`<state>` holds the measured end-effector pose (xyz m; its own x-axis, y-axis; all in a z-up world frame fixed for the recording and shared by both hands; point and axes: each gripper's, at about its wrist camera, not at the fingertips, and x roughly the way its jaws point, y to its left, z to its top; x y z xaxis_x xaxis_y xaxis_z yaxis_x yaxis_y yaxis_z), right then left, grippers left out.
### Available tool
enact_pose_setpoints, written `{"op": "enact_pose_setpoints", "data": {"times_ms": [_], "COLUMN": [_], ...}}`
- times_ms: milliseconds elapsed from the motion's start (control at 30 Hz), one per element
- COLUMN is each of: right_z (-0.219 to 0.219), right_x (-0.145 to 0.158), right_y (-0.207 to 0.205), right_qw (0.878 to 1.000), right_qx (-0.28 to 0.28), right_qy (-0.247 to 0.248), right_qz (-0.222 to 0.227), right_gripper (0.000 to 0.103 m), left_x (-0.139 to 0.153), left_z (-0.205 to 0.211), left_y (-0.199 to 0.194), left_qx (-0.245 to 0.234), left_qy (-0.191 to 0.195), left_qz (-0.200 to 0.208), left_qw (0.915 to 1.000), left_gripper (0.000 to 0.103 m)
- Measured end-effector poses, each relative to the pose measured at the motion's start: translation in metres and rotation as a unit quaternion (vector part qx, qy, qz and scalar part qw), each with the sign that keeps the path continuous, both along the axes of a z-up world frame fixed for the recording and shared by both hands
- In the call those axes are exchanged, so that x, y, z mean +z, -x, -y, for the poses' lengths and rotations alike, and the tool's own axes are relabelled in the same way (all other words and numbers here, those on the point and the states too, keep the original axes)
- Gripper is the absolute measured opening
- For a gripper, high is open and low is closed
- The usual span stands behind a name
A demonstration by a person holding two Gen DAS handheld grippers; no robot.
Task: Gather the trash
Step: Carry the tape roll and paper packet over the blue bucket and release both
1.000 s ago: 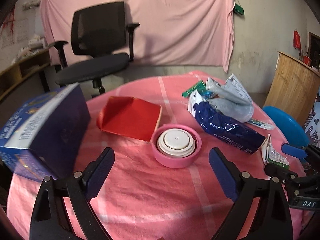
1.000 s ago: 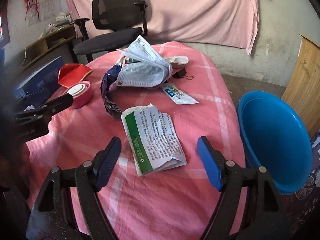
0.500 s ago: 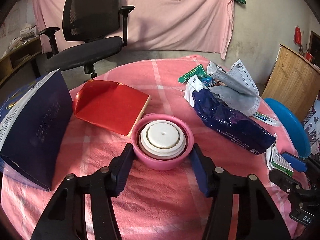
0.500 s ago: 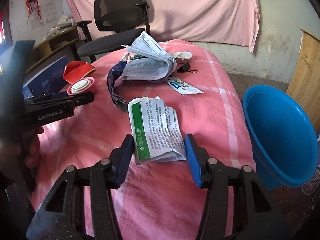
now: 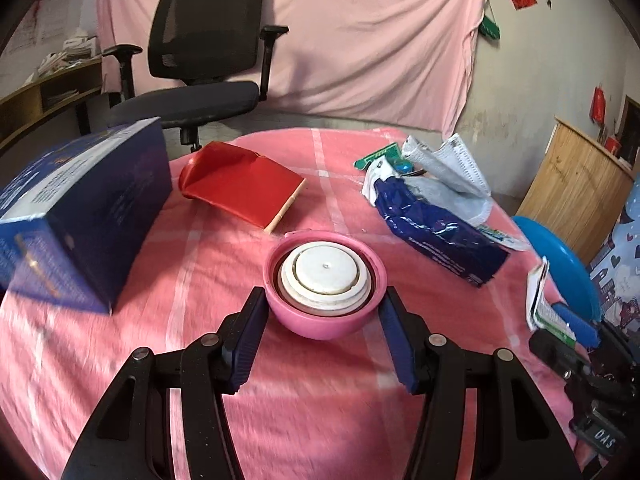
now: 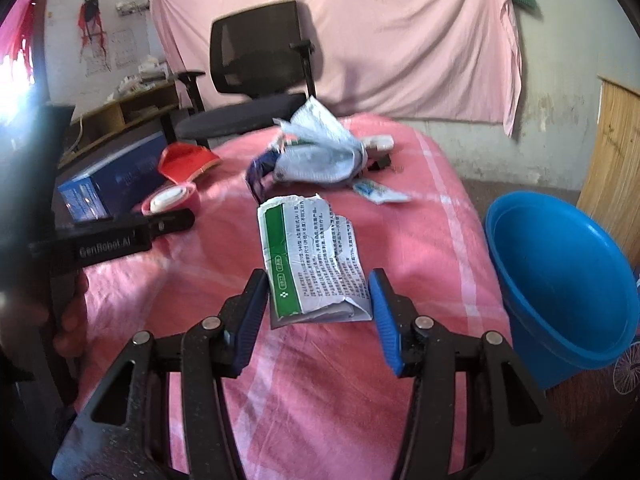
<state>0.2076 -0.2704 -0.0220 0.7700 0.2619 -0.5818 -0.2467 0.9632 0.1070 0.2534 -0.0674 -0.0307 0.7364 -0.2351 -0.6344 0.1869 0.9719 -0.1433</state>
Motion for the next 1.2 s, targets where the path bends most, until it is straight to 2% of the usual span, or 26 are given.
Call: {"op": "enact_pose_setpoints", "data": {"times_ms": [200, 367, 533, 700, 833, 967, 1067, 1200], "right_z": [0.014, 0.041, 0.079, 0.128, 0.167, 0.191, 0.207, 0.224], "right_x": [0.023, 0.051, 0.066, 0.073, 0.069, 0.061, 0.051, 0.042], "right_y": [0.017, 0.038, 0.05, 0.059, 0.066, 0.066, 0.065, 0.064], "right_qw": [0.996, 0.983, 0.968, 0.951, 0.94, 0.937, 0.935, 0.934], "right_qx": [-0.025, -0.085, -0.143, -0.216, -0.267, -0.294, -0.31, -0.324], "right_qy": [-0.021, -0.01, -0.008, -0.022, -0.032, -0.036, -0.046, -0.061], "right_qz": [0.078, 0.161, 0.204, 0.221, 0.211, 0.186, 0.164, 0.139], "right_gripper": [0.063, 0.063, 0.063, 0.063, 0.063, 0.063, 0.063, 0.063], "left_x": [0.022, 0.049, 0.081, 0.103, 0.109, 0.105, 0.096, 0.079], "left_z": [0.018, 0.049, 0.097, 0.155, 0.206, 0.247, 0.272, 0.286], "left_y": [0.037, 0.056, 0.063, 0.062, 0.057, 0.047, 0.035, 0.022], "left_qx": [-0.012, -0.03, -0.06, -0.113, -0.156, -0.188, -0.205, -0.209], "left_qy": [0.012, 0.029, 0.041, 0.049, 0.058, 0.056, 0.051, 0.046], "left_qz": [0.075, 0.134, 0.187, 0.211, 0.212, 0.197, 0.173, 0.127], "left_qw": [0.997, 0.9901, 0.9797, 0.9697, 0.9629, 0.9606, 0.962, 0.9685], "left_gripper": [0.051, 0.051, 0.051, 0.051, 0.051, 0.051, 0.051, 0.051]}}
